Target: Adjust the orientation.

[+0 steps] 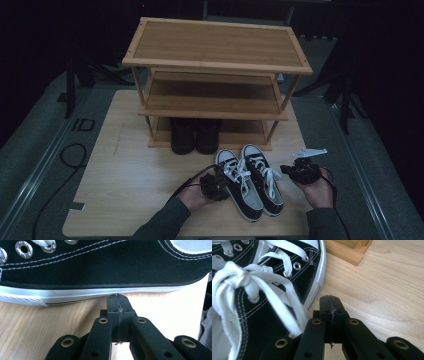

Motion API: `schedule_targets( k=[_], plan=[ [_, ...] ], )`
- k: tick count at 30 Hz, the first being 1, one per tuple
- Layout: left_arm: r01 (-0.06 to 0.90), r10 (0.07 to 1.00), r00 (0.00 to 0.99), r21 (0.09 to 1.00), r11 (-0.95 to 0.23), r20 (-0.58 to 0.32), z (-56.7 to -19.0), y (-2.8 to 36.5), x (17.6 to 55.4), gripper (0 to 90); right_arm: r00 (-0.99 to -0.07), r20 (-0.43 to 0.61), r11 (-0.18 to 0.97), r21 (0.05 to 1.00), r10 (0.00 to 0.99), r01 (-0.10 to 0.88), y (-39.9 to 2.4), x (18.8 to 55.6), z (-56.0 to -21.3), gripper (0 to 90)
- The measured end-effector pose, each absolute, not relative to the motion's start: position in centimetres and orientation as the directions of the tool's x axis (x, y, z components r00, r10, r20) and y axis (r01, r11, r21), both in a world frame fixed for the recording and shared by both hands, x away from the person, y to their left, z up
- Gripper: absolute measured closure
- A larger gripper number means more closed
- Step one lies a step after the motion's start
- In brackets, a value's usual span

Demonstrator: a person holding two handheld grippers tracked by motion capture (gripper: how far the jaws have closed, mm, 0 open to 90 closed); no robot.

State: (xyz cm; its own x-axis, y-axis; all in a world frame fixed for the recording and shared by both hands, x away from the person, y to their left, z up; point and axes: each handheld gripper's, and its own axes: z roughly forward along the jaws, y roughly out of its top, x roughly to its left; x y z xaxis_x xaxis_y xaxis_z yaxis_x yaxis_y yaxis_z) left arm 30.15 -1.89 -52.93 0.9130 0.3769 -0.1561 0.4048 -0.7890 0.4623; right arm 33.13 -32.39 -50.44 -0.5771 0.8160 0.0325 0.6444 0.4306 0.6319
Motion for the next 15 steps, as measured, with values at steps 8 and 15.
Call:
schedule_targets(
  k=[8,15],
  plan=[
    [0.379,0.344,0.925,0.458,-0.804,-0.161,-52.9,-3.3,29.8,89.9,-0.575,0.034,0.426,0.636,0.817,0.643,-32.3,33.2,-50.5,89.3],
    [0.363,0.324,0.932,0.464,-0.808,-0.166,-53.0,-4.0,29.6,89.9,-0.573,0.028,0.43,0.632,0.819,0.645,-32.4,33.3,-50.3,88.0]
  ],
)
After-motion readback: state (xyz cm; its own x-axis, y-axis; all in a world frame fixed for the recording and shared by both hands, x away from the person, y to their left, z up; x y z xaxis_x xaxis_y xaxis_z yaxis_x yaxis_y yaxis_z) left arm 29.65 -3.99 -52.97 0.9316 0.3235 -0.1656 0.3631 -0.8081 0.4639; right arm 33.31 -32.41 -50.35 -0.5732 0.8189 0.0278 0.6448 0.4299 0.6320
